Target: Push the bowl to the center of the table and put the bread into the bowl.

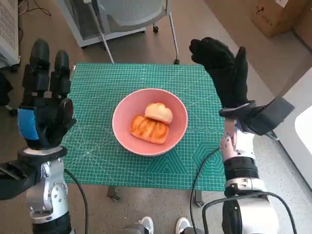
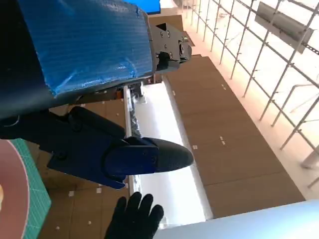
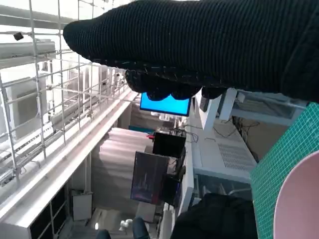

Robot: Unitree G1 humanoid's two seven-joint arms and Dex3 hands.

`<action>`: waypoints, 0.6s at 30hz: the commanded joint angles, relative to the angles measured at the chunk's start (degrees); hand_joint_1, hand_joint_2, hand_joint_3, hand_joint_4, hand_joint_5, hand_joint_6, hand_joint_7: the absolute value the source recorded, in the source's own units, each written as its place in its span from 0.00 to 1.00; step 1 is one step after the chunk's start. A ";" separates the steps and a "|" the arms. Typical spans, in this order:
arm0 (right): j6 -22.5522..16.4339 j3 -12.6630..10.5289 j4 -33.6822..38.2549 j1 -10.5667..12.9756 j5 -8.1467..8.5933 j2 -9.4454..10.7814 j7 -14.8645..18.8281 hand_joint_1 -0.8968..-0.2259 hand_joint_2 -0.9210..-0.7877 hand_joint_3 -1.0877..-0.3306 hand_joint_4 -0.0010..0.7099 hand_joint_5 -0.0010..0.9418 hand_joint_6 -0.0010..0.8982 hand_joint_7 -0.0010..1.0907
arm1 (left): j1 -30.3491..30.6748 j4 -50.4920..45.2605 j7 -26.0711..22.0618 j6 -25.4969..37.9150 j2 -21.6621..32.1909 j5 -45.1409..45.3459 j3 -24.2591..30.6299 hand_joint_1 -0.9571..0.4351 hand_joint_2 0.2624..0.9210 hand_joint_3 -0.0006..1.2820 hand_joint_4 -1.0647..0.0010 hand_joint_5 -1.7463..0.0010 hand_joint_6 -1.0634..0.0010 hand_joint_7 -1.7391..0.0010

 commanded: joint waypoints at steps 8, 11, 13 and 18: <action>-1.18 0.01 1.10 0.46 -0.12 0.99 1.10 0.36 0.00 0.44 0.23 0.00 0.36 0.00 | 0.83 1.78 1.50 -4.98 -1.09 4.90 -3.22 0.19 1.00 0.24 0.95 0.99 0.89 0.97; -1.46 0.05 1.18 0.51 -0.24 1.02 1.10 0.37 0.00 0.44 0.23 0.00 0.36 0.00 | 1.00 1.99 1.85 -5.79 -0.87 6.53 -3.92 0.18 1.00 0.27 0.96 0.99 0.92 0.97; -1.55 0.00 1.26 0.53 -0.24 1.00 1.10 0.37 0.00 0.44 0.22 0.00 0.36 0.00 | 1.14 1.94 2.08 -5.93 -0.65 7.47 -4.37 0.18 1.00 0.28 0.96 1.00 0.93 0.97; -1.75 0.02 1.13 0.63 -0.21 1.15 1.12 0.37 0.00 0.44 0.22 0.00 0.36 0.00 | 1.43 1.49 2.44 -5.56 -0.37 9.06 -5.27 0.18 1.00 0.29 0.95 0.99 0.93 0.97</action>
